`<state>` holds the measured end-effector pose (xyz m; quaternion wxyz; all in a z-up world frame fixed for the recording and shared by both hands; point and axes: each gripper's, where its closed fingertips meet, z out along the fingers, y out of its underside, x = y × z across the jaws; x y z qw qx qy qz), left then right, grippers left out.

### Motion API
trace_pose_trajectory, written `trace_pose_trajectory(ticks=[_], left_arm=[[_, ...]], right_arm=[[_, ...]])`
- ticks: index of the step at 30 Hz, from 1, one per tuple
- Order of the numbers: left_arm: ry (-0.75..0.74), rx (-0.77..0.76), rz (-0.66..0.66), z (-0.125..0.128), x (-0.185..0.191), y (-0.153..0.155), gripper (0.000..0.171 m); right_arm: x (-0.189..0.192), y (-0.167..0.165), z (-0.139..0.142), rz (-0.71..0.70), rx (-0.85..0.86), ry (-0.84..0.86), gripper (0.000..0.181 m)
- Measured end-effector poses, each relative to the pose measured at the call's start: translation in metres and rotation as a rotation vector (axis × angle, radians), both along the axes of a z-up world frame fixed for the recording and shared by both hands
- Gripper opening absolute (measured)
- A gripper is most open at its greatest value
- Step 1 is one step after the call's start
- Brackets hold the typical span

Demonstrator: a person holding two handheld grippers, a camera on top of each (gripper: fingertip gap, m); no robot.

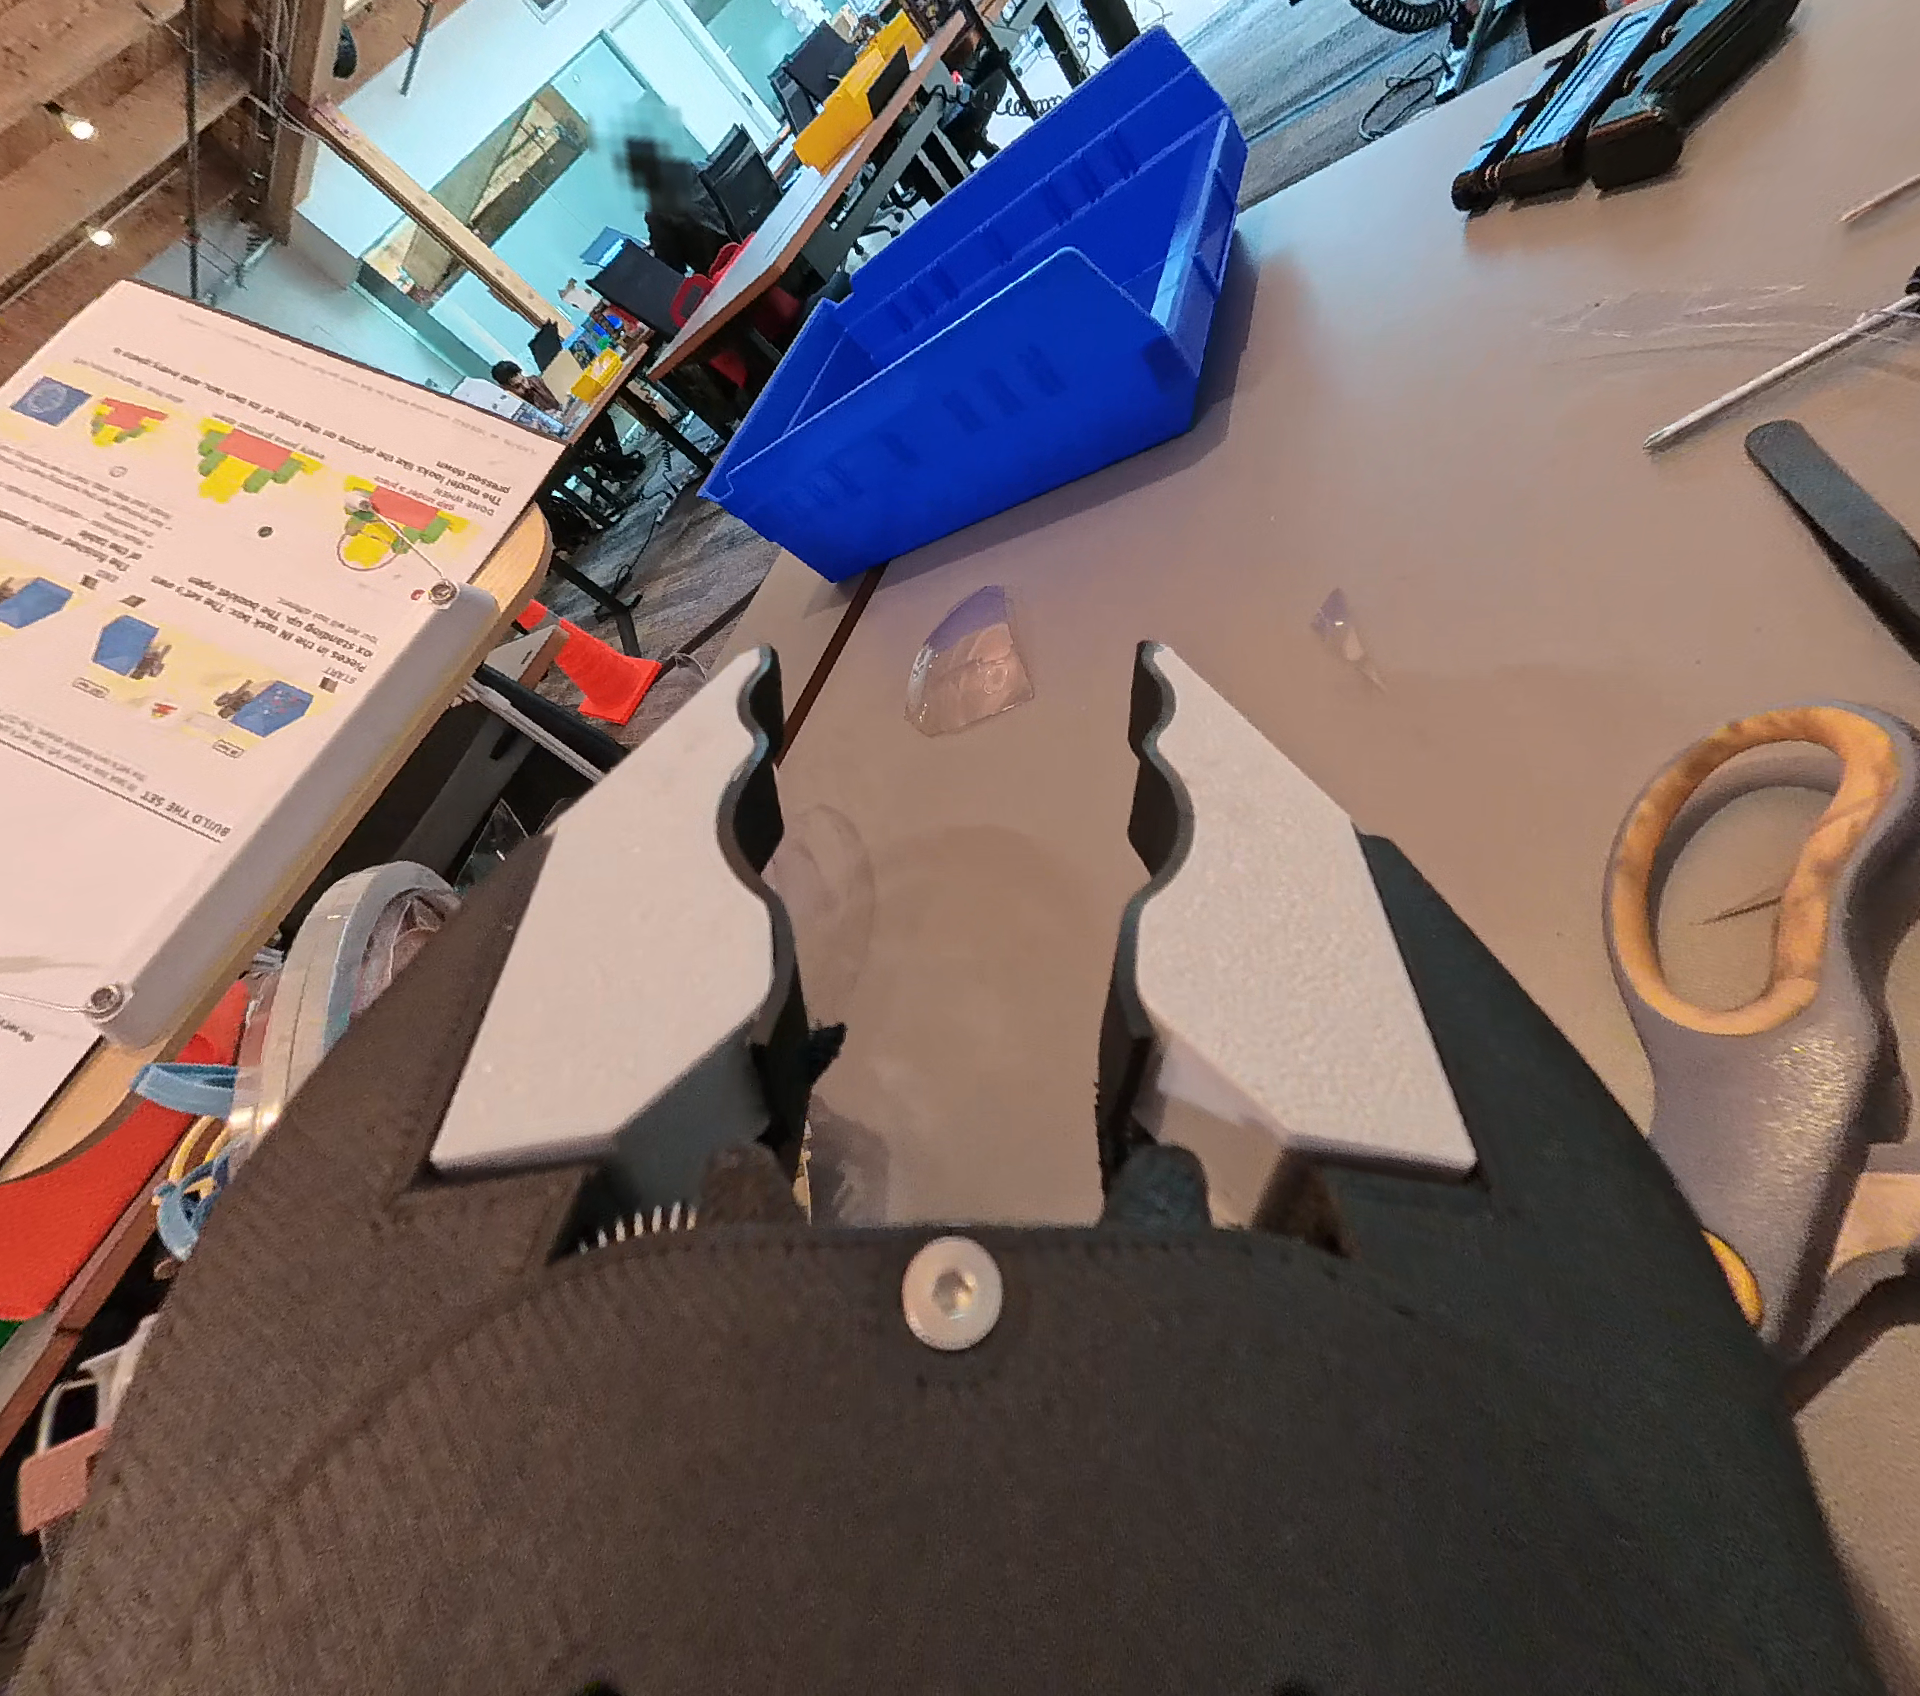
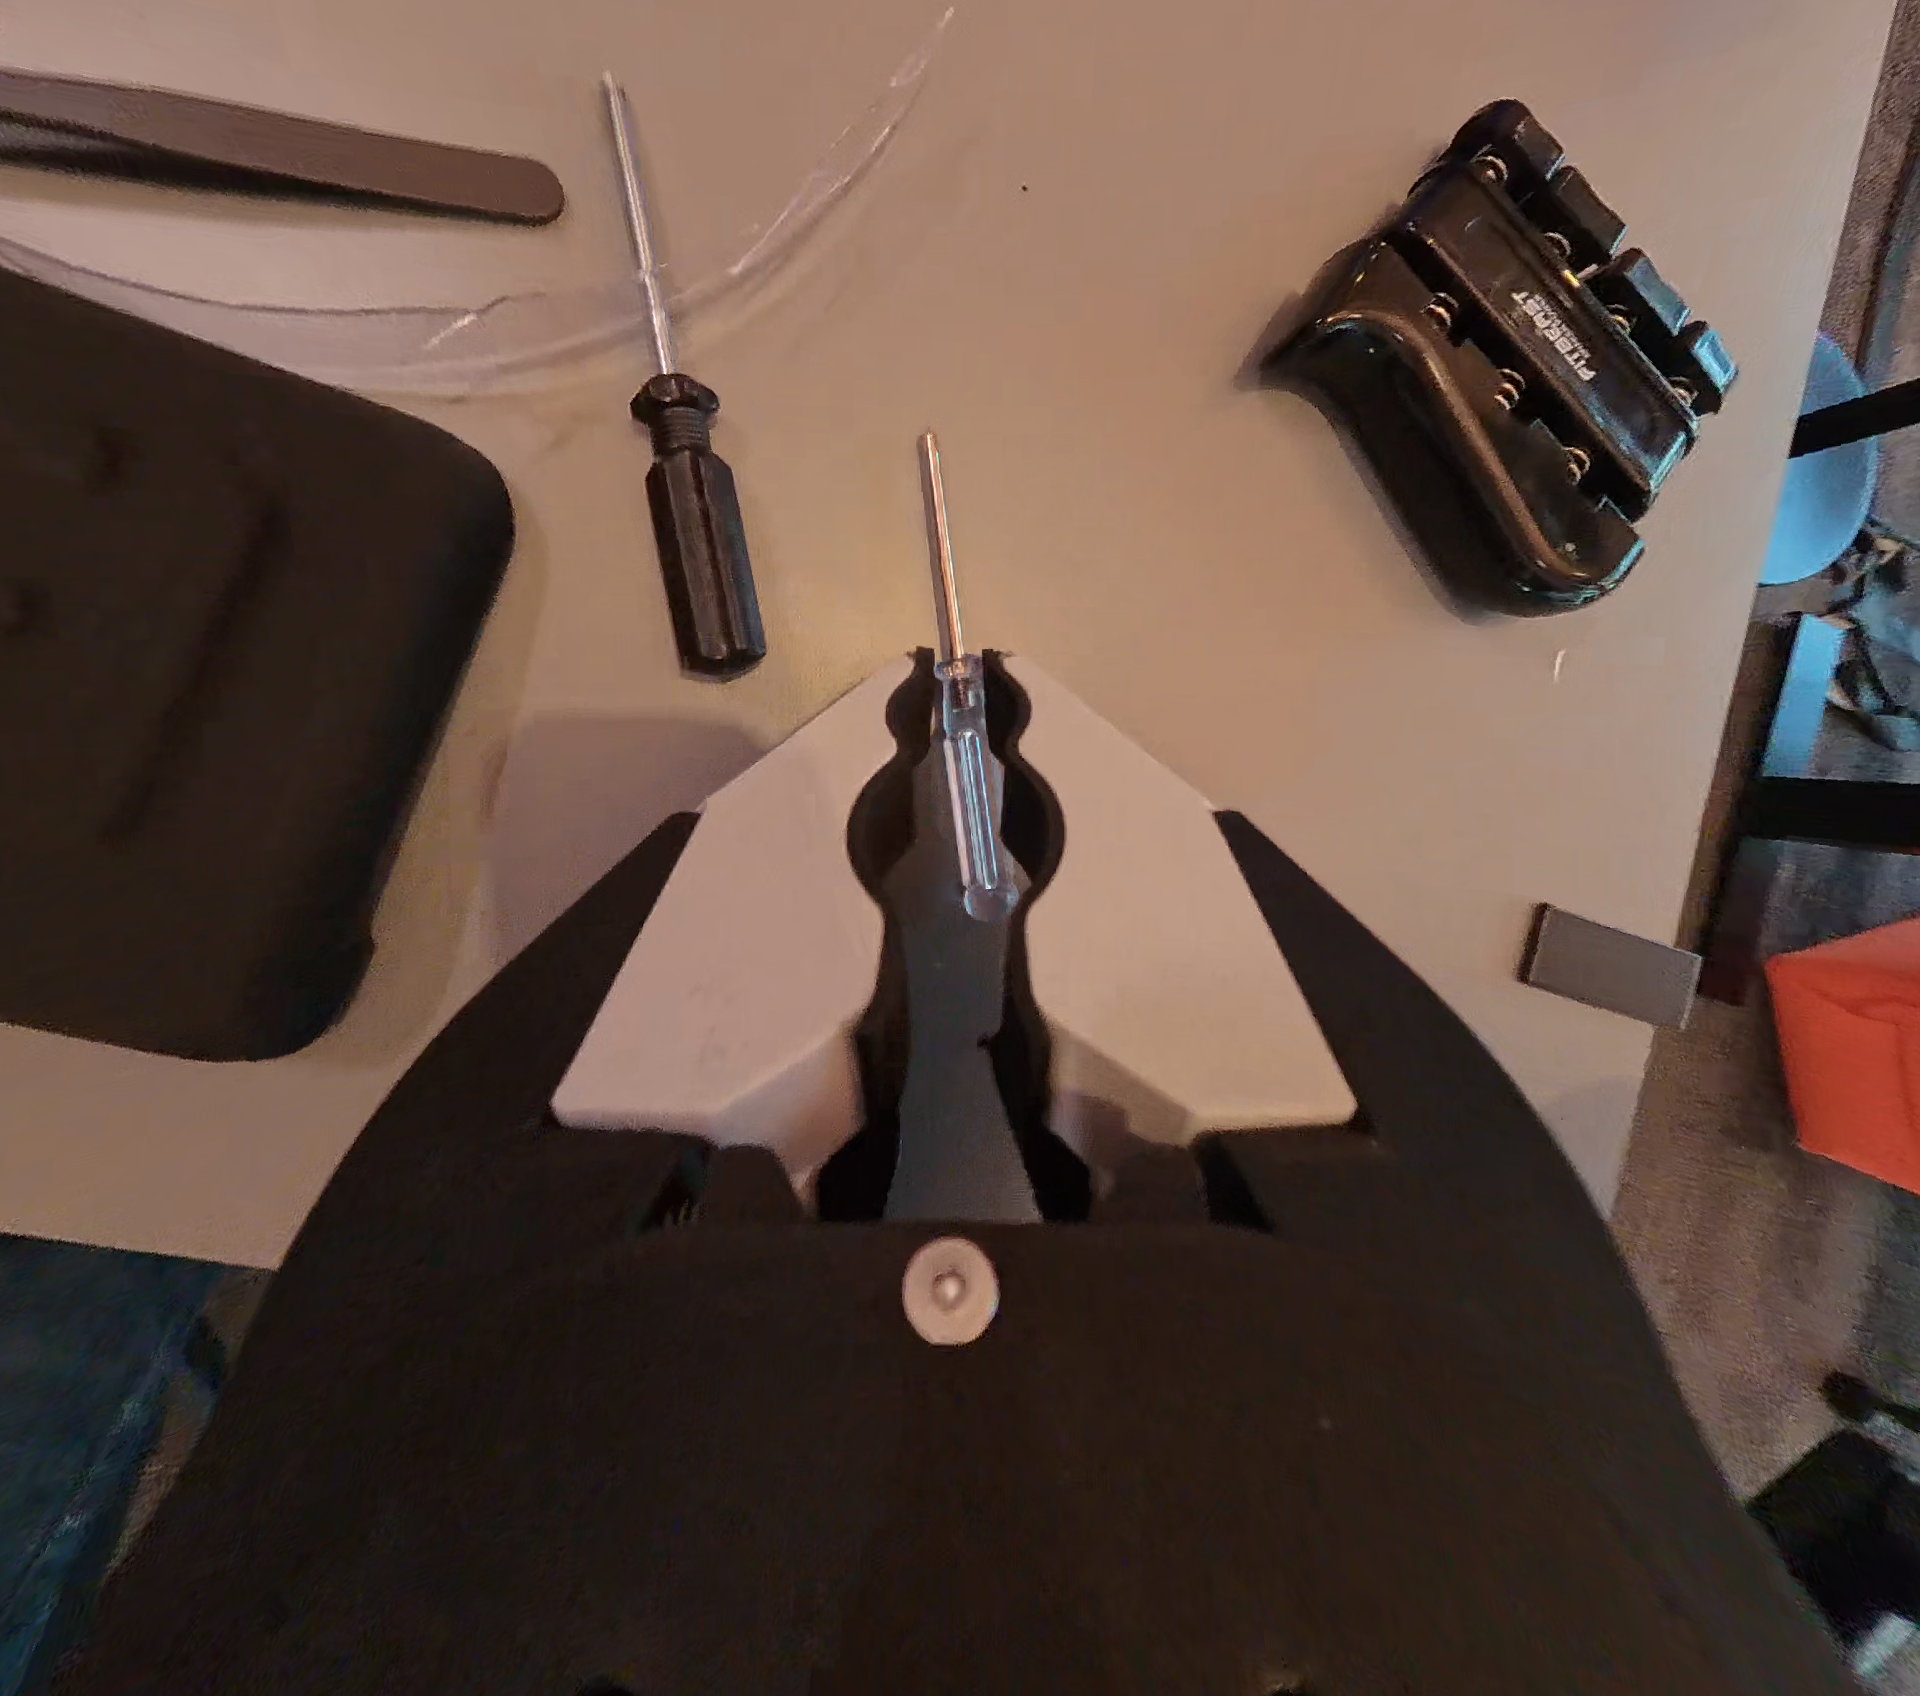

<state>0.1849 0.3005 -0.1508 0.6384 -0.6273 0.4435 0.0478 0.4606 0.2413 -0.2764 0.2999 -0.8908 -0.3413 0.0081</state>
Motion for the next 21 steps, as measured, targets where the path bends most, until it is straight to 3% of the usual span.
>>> trace_pose_trajectory(ticks=[7,10,17,21], left_arm=[[-0.003,-0.02,-0.03,-0.005,0.01,-0.004,0.063],[0.029,0.004,-0.076,-0.007,0.024,-0.012,0.061],[0.226,0.201,-0.269,-0.005,0.095,-0.069,0.061],[0.426,0.256,-0.336,-0.033,0.116,-0.086,0.048]], right_arm=[[0.002,0.002,0.001,0.012,-0.002,0.035,0.007],[-0.008,0.0,0.015,0.041,0.049,0.049,0.007],[-0.111,-0.032,0.076,0.37,0.103,0.166,0.007],[-0.156,-0.048,0.083,0.511,0.058,0.199,0.007]])
